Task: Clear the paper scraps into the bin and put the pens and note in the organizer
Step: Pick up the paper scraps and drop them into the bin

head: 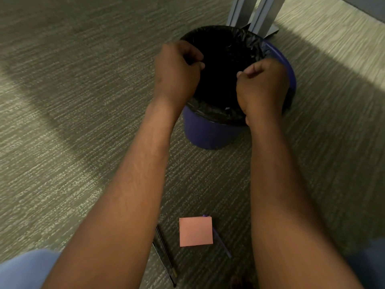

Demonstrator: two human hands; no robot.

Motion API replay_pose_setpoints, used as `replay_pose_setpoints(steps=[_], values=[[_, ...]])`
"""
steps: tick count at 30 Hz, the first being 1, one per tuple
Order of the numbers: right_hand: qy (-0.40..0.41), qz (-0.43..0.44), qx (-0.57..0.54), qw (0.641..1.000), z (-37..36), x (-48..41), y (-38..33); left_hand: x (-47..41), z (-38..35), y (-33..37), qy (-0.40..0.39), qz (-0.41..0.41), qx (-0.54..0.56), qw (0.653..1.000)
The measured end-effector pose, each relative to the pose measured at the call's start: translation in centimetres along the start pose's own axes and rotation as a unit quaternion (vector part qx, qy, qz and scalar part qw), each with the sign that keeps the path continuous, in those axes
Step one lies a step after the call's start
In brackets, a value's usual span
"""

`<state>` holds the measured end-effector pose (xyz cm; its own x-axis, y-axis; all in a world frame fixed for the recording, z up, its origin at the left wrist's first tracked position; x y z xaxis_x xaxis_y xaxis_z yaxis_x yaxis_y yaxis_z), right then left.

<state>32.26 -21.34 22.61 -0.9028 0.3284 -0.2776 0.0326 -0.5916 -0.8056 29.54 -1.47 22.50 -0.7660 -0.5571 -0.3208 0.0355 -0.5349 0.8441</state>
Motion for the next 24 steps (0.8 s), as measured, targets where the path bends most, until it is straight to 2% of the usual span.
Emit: replay_pose_setpoints(steps=[9, 12, 16, 19, 24], values=[[-0.035, 0.108, -0.057, 0.992, -1.1, 3.9, -4.9, 0.4, 1.6, -0.5, 0.025, 0.006, -0.003, 1.000], [-0.045, 0.120, -0.085, 0.988, -1.9, 6.0, -5.8, 0.9, 2.2, -1.5, 0.031, 0.026, -0.009, 0.999], [-0.067, 0.091, -0.093, 0.989, -4.4, 9.1, -4.5, 2.7, 2.5, -5.3, 0.023, 0.090, -0.071, 0.993], [-0.046, 0.050, -0.106, 0.992, -5.7, 12.0, -1.5, 5.6, 2.1, -8.9, 0.001, 0.152, -0.106, 0.983], [-0.045, -0.033, -0.098, 0.994, -7.3, 17.4, 4.8, 10.5, 3.4, -13.2, 0.049, 0.193, -0.163, 0.966]])
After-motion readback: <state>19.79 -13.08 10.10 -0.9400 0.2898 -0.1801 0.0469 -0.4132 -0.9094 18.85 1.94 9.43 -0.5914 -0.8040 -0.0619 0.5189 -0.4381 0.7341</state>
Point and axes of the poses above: each hand's wrist, its own x-axis away from the middle knuckle, its own z-axis out of the back of the hand, y = z × x, the point moved 9 cm from there along -x, towards the middle knuckle, and after that the axes turned 9 degrees about y, right-handed, at the moved point
